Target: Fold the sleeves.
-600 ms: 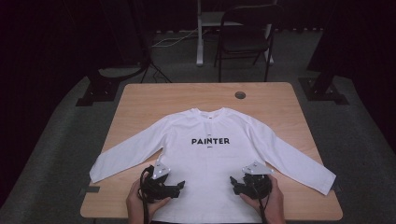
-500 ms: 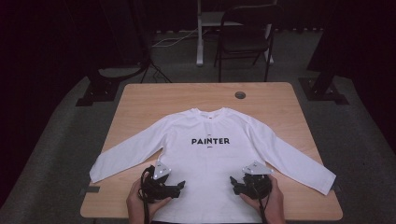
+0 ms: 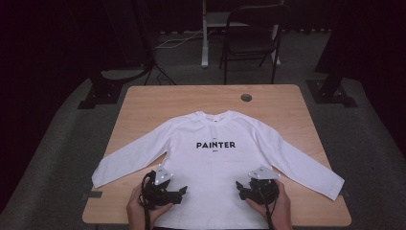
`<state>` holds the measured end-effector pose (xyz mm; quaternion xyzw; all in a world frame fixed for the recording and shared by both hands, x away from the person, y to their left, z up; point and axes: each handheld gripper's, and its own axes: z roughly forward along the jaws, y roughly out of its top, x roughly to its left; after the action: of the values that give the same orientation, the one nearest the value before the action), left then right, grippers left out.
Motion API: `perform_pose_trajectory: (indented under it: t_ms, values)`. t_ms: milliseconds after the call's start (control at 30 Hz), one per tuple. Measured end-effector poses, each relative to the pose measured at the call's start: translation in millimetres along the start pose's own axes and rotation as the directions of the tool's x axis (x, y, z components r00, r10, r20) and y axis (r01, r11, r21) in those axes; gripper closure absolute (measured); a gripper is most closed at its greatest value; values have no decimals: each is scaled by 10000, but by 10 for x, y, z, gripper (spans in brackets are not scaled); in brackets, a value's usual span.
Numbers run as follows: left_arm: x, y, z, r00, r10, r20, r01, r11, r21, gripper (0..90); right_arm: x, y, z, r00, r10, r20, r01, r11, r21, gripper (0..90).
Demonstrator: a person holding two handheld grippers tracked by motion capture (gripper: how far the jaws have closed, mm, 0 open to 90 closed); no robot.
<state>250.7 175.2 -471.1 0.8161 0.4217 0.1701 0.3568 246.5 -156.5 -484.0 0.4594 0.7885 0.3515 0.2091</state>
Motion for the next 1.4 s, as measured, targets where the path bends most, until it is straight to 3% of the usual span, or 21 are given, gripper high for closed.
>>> perform_pose_trajectory:
  t_ms: [233, 400, 533, 667, 767, 1400]
  values:
    - [118, -29, -26, 9983, -420, -405, 421, 9991, 31, 260, 2, 0, -2, 10000, 10, 48, -10, 10000, 7, 284]
    - [107, -58, -17, 9974, -405, -592, 413, 9991, 132, 260, 17, -3, -10, 9998, -108, 169, 109, 9999, -76, 285]
    - [115, -58, -2, 9963, -583, -627, 584, 9983, -2, 260, -14, -16, -49, 9994, 326, -127, -332, 9985, -440, 295]
    - [98, -56, 11, 9962, -416, -770, 418, 9991, 14, 260, -40, -12, -72, 9988, 420, -242, -432, 9976, -535, 294]
    - [105, -58, 11, 9961, -516, -713, 514, 9987, -52, 260, -56, -13, -88, 9986, 481, -233, -494, 9972, -559, 294]
    - [106, -86, -9, 9966, -468, -677, 462, 9989, -102, 260, -430, -114, -249, 9907, 1357, -80, -1359, 9872, -840, 293]
